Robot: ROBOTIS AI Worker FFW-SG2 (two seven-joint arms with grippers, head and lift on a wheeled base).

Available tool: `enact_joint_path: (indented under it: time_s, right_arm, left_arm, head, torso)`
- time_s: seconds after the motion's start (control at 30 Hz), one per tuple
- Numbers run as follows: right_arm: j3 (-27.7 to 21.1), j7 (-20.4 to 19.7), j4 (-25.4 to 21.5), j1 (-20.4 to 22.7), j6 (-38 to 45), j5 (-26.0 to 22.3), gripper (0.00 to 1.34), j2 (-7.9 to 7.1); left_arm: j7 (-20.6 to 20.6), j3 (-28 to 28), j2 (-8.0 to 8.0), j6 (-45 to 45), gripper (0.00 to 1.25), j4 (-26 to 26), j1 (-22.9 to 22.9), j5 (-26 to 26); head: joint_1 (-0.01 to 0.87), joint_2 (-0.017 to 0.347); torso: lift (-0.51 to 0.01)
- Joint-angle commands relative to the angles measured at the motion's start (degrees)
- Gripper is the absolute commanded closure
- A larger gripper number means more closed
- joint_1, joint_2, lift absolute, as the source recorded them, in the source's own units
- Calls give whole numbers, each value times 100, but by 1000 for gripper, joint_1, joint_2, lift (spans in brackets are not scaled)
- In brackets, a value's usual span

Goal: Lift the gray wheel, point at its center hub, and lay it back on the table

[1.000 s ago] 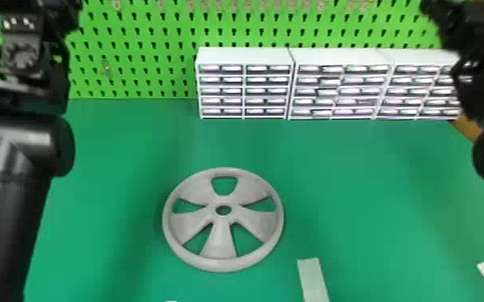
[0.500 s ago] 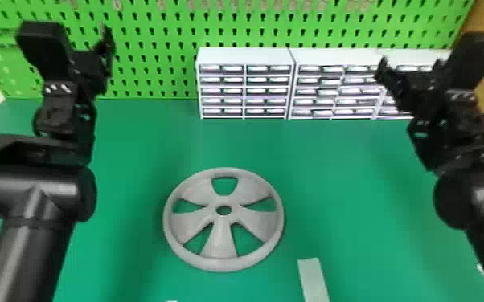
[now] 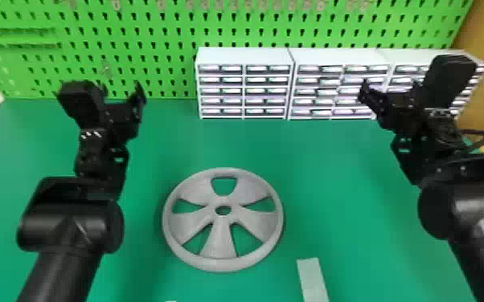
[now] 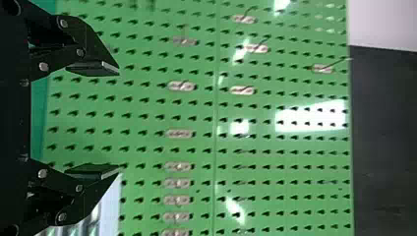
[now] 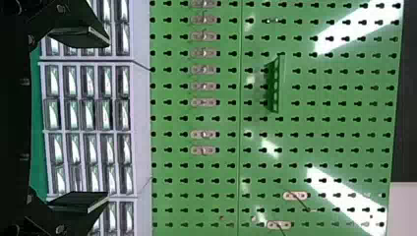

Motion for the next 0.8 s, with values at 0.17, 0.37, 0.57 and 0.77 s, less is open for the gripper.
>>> enact_joint_path:
  time_s: [0.17,0.37,0.57,0.77]
  right_arm:
    - [-307,98,65,28,1,52,199,41]
    - [-368,106,65,28,1,78,196,76]
    - [-430,106,74,98,10,210,196,243]
    - [-465,106,83,133,10,227,196,331]
  left_arm:
    - [-478,58,-442,-288,536,780,-301,-70]
    - [-557,189,-582,-332,536,903,-415,-219]
    - [-557,128,-591,-341,536,982,-477,-219]
    - [-557,14,-591,-359,536,1052,-485,-202]
  head:
    - [692,48]
    - [692,48]
    - [692,48]
    - [692,48]
  torso:
    - [-96]
    - [-96]
    - [-96]
    - [-96]
